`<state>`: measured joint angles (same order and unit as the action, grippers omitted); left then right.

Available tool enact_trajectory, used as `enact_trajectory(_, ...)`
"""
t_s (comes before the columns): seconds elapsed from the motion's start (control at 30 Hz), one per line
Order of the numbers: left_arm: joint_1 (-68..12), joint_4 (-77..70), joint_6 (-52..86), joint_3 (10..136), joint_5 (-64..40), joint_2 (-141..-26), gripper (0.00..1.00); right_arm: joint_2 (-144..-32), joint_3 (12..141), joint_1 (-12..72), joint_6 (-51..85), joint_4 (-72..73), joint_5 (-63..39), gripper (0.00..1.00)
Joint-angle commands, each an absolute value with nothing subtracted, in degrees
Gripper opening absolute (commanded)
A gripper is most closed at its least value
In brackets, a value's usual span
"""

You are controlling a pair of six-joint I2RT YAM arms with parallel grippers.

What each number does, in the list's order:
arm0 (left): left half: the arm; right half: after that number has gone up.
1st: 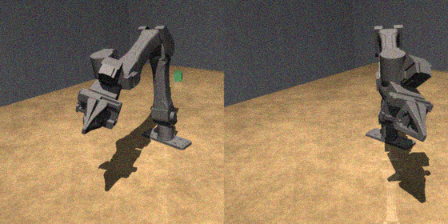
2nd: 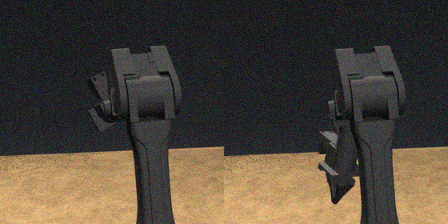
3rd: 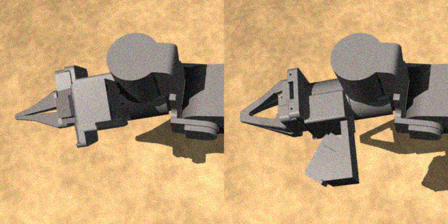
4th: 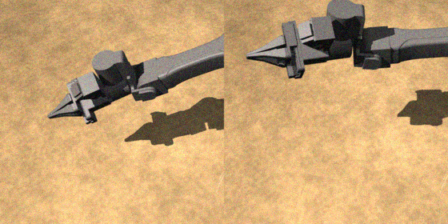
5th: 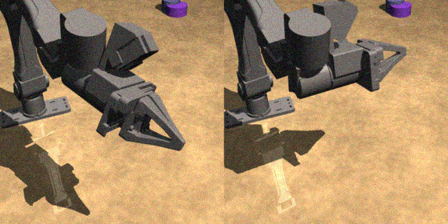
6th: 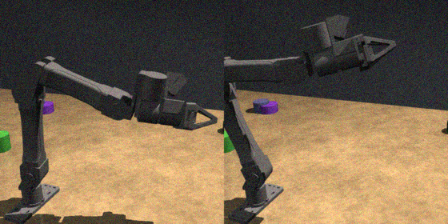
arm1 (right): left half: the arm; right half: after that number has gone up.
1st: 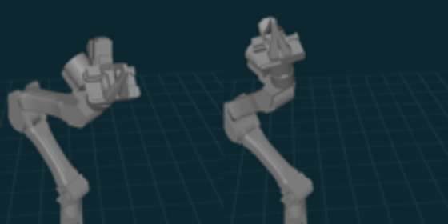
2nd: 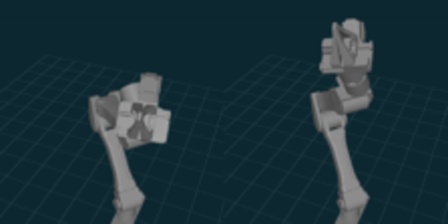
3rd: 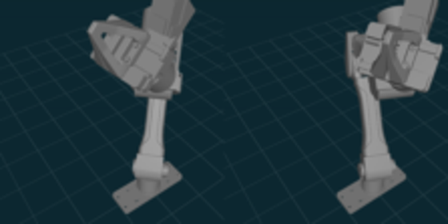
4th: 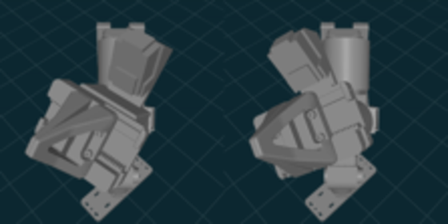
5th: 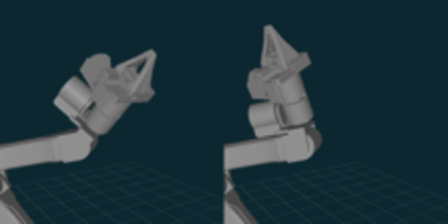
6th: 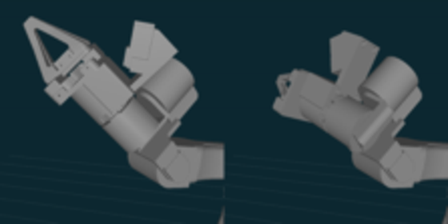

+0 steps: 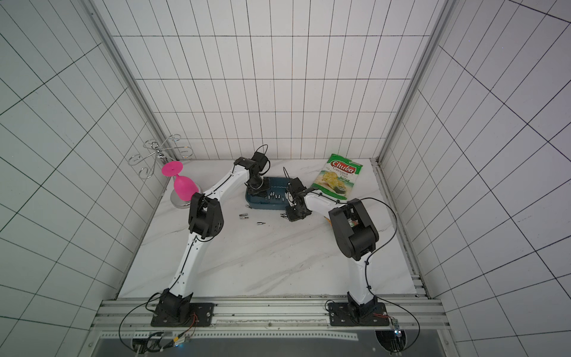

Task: Put the bit on the desktop into the storage box
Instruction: Pick up the screwdriver bit from the center of the board.

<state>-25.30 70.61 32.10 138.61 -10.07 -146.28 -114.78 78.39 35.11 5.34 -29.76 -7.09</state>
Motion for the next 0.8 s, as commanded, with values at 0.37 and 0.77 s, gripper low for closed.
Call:
enact_trajectory(0.37,-25.9,72.1,31.2,141.8,-6.7,-150.5,0.0,-117.1,77.6,35.7,4.9,-33.0,-5.8,0.09)
enact_trajectory(0.77,-26.0,72.0,31.4,142.0,-7.6,-148.9,0.26,-114.3,76.2,35.7,5.5,-33.3,-6.6,0.0)
